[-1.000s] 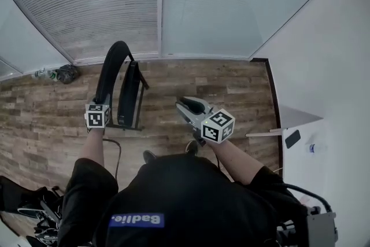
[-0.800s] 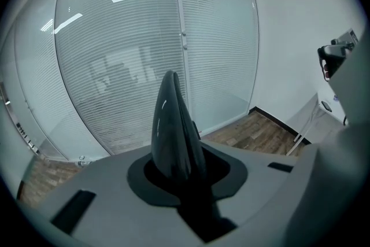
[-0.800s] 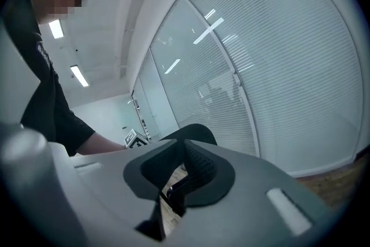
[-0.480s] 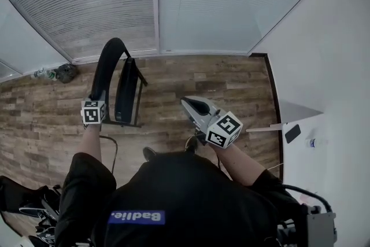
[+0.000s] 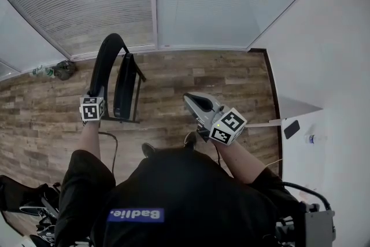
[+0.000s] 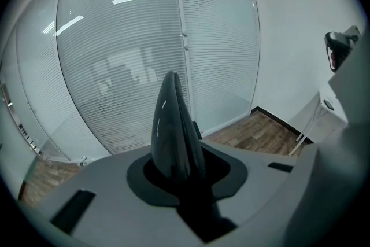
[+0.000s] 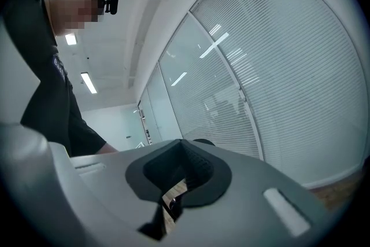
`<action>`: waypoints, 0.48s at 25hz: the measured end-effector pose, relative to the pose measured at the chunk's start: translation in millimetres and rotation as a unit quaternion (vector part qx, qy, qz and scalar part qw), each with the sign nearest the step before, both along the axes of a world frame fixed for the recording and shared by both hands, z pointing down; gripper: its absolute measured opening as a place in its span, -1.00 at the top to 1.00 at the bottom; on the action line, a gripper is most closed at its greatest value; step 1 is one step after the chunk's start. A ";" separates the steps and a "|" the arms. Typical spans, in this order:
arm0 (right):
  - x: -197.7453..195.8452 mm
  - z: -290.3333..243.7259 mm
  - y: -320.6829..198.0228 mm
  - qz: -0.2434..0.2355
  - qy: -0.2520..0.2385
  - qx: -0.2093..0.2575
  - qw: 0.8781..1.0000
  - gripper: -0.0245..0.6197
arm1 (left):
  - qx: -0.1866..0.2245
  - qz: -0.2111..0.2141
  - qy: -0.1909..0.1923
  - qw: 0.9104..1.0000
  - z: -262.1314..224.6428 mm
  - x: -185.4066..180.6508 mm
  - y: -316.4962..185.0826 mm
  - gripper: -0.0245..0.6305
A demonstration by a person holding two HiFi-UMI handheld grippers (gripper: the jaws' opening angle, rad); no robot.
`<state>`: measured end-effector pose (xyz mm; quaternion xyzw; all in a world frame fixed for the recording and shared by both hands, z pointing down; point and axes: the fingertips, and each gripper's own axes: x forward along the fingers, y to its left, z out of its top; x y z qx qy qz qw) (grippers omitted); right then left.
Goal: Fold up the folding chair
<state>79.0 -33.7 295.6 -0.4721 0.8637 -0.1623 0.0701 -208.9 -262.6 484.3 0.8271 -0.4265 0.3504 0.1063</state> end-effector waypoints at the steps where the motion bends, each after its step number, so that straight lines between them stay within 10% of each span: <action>1: 0.8 -0.1 0.4 0.001 -0.001 0.000 1.000 0.92 | 0.000 0.000 0.000 1.000 0.1 0.6 0.4 0.69; 12: 6.4 8.3 6.7 0.007 -0.014 -0.012 1.000 0.92 | 0.001 -0.001 -0.003 1.000 0.4 5.2 1.8 0.69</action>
